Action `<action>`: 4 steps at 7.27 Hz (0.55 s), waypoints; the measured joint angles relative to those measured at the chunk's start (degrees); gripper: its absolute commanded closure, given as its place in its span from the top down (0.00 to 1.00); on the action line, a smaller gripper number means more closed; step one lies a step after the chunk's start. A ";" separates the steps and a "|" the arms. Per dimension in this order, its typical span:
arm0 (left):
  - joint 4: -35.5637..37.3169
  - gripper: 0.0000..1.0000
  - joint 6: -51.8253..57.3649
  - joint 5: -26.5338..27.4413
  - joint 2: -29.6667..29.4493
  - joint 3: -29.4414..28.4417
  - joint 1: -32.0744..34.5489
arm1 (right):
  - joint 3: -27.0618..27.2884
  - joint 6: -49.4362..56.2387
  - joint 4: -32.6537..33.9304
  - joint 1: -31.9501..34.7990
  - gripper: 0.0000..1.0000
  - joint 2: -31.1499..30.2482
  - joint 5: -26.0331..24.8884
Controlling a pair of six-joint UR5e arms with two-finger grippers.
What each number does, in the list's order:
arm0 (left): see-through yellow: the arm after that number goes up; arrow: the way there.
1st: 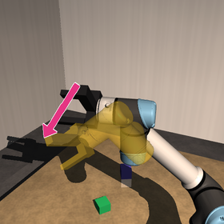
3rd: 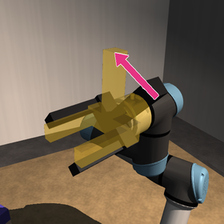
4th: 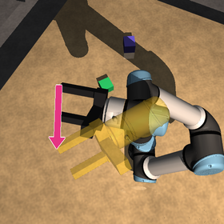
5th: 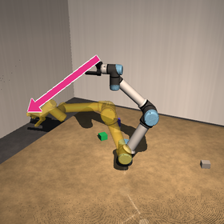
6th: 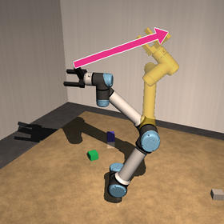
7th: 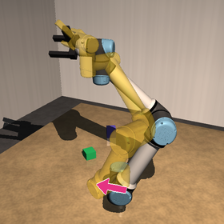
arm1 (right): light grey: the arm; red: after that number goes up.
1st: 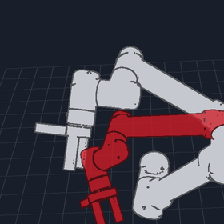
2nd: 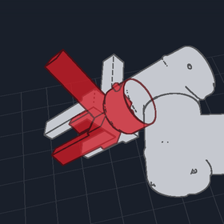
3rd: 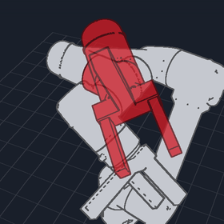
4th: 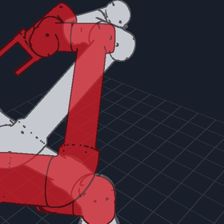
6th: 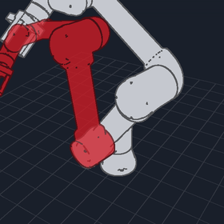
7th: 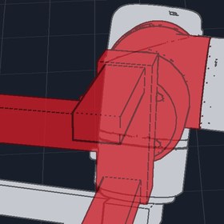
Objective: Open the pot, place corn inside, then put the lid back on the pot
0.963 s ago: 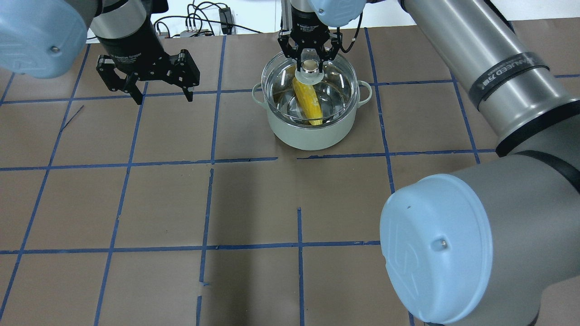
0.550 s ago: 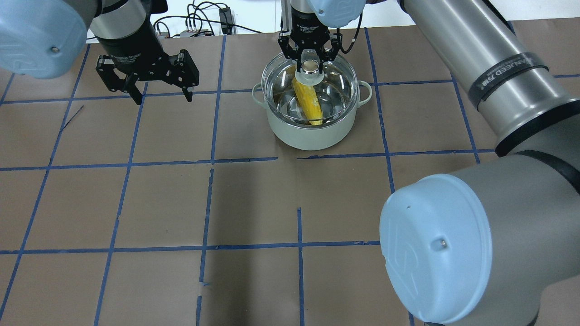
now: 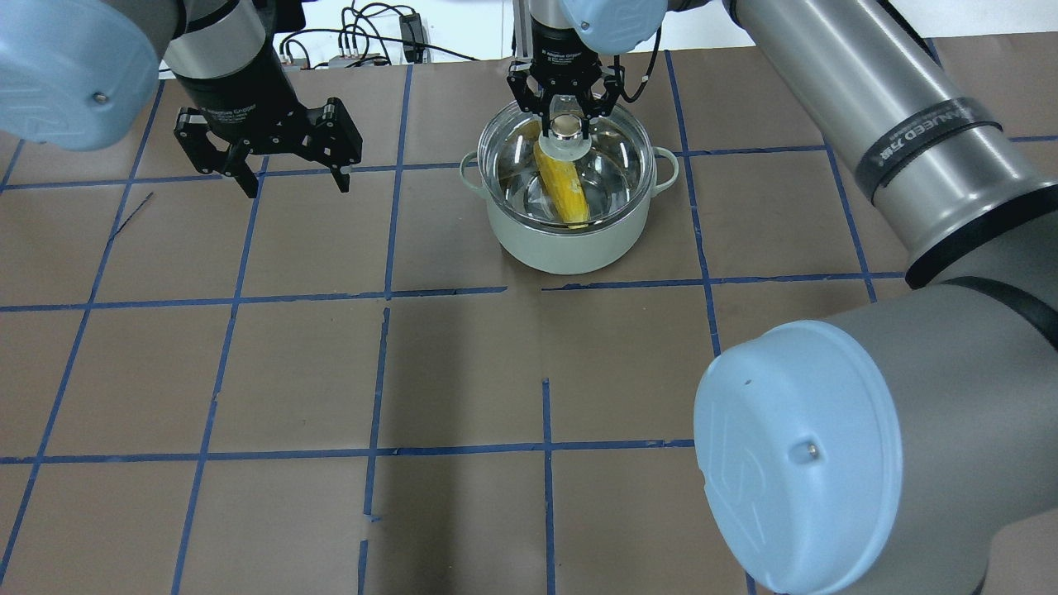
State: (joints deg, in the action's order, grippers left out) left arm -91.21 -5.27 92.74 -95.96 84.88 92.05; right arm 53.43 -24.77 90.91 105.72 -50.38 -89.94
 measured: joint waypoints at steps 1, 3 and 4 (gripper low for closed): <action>0.00 1.00 0.00 -0.01 -0.20 -0.15 -0.02 | 0.02 0.11 -0.01 -0.15 0.12 0.06 -0.03; 0.00 1.00 -0.05 0.12 -0.82 -1.05 -0.03 | 0.02 0.15 -0.22 -0.45 0.25 0.12 -0.02; -0.07 1.00 -0.08 0.27 -1.04 -1.26 -0.03 | -0.01 0.11 -0.30 -0.48 0.47 0.19 0.05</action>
State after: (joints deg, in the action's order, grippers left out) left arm -91.28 -5.35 93.02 -96.99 83.62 92.02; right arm 53.42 -24.66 90.62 105.24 -50.19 -89.89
